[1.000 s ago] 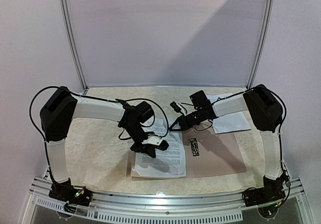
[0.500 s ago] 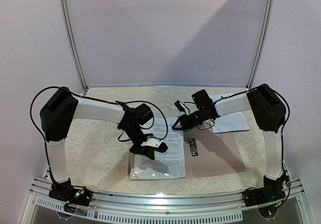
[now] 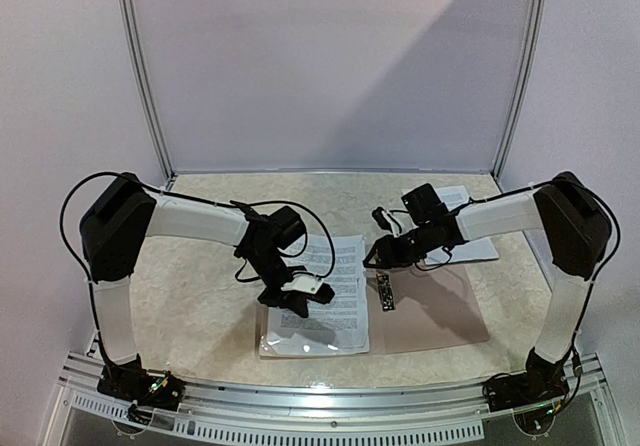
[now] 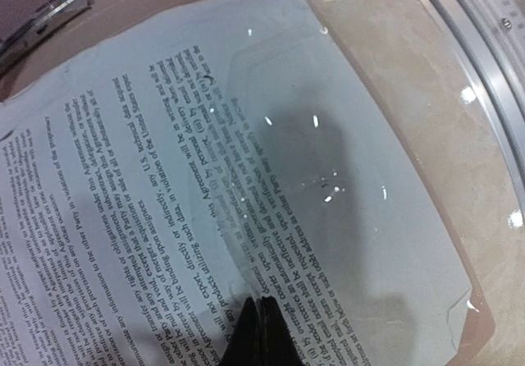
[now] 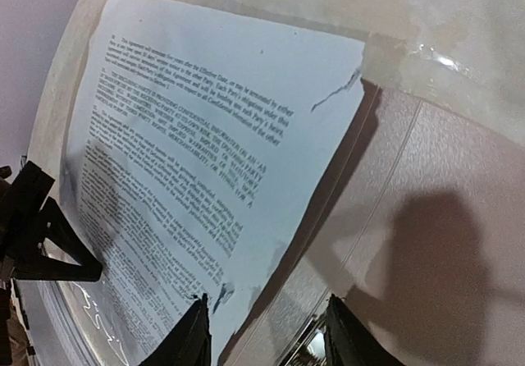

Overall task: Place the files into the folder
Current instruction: Insert the folder to form pockets on the folder.

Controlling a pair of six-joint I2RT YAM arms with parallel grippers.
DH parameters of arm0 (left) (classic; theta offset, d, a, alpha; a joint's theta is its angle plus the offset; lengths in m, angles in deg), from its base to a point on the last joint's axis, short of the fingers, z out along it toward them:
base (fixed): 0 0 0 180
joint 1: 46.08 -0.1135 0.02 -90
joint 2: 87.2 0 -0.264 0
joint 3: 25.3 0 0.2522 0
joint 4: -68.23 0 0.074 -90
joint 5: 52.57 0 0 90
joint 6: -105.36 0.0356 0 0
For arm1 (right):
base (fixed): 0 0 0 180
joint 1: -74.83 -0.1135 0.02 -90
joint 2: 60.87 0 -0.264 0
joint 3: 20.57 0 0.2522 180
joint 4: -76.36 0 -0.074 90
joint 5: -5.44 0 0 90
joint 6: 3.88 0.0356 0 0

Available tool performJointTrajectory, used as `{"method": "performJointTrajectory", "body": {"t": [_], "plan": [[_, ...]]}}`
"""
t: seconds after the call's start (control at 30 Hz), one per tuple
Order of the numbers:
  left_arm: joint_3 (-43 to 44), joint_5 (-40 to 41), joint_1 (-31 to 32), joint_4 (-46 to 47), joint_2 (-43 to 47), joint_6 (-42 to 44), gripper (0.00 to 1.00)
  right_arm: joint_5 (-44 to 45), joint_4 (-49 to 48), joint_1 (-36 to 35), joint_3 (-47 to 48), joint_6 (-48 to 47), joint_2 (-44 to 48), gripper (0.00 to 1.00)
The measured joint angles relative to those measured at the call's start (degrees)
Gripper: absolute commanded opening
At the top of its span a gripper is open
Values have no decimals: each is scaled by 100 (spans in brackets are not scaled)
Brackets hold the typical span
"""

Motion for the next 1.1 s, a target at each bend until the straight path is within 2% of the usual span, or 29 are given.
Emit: {"method": "performJointTrajectory", "body": {"t": [0.23, 0.43, 0.67, 1.1], "plan": [[-42, 17, 0, 37, 0, 0, 0, 752, 140, -885, -1338, 1248, 1572, 47], [-44, 24, 0, 48, 0, -2, 0, 946, 70, -1517, -2210, 2319, 1818, 45], [-85, 20, 0, 111, 0, -24, 0, 1012, -413, -1521, -2229, 2774, 1716, 39], [-103, 20, 2, 138, 0, -24, 0, 1314, -769, -1497, -1685, 2651, 1038, 32]]}}
